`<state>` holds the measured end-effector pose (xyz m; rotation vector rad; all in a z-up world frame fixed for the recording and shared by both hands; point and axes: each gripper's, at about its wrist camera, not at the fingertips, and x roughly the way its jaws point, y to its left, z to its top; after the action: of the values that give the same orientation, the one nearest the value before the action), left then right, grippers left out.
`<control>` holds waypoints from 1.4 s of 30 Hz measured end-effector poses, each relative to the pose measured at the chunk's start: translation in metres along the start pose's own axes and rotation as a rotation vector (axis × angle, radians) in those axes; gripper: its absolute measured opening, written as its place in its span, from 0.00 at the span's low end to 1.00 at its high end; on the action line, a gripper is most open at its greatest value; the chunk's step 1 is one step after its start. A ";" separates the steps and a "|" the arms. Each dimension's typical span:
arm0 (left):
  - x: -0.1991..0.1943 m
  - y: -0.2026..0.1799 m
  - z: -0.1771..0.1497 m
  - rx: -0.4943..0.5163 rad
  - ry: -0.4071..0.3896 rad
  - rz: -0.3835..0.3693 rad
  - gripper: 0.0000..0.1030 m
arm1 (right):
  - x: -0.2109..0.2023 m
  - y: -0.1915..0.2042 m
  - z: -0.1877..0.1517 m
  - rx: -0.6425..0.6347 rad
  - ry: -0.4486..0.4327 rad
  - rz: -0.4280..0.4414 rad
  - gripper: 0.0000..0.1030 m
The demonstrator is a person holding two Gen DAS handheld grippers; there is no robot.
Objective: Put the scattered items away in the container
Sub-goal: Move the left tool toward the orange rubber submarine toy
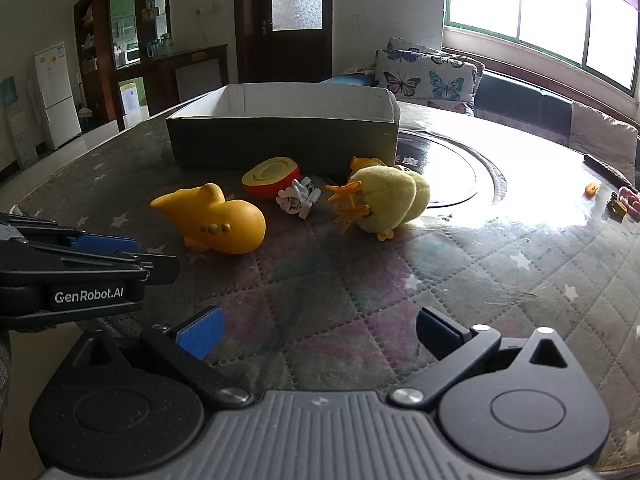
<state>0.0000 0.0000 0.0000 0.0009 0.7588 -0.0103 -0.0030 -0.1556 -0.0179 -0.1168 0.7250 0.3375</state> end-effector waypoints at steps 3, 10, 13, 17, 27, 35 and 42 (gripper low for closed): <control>-0.001 0.001 0.000 0.002 0.004 -0.001 0.39 | 0.001 0.000 0.001 0.000 0.003 -0.001 1.00; 0.002 0.001 0.003 0.013 0.017 0.002 0.39 | 0.004 -0.002 0.002 0.002 0.014 -0.006 1.00; 0.001 0.002 0.003 0.014 0.017 0.000 0.39 | 0.005 -0.002 0.003 0.004 0.017 -0.004 1.00; 0.003 0.001 0.004 0.021 0.022 0.003 0.39 | 0.007 -0.003 0.004 0.005 0.021 -0.004 1.00; 0.004 -0.001 0.009 0.034 0.009 0.005 0.39 | 0.010 -0.006 0.008 0.013 0.025 -0.005 1.00; 0.007 -0.002 0.011 0.063 0.005 0.032 0.39 | 0.011 -0.007 0.010 0.016 0.028 -0.004 1.00; 0.009 -0.003 0.013 0.053 0.012 0.021 0.39 | 0.012 -0.007 0.012 0.016 0.028 -0.003 1.00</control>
<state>0.0153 -0.0029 0.0030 0.0595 0.7700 -0.0106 0.0153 -0.1563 -0.0172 -0.1071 0.7552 0.3280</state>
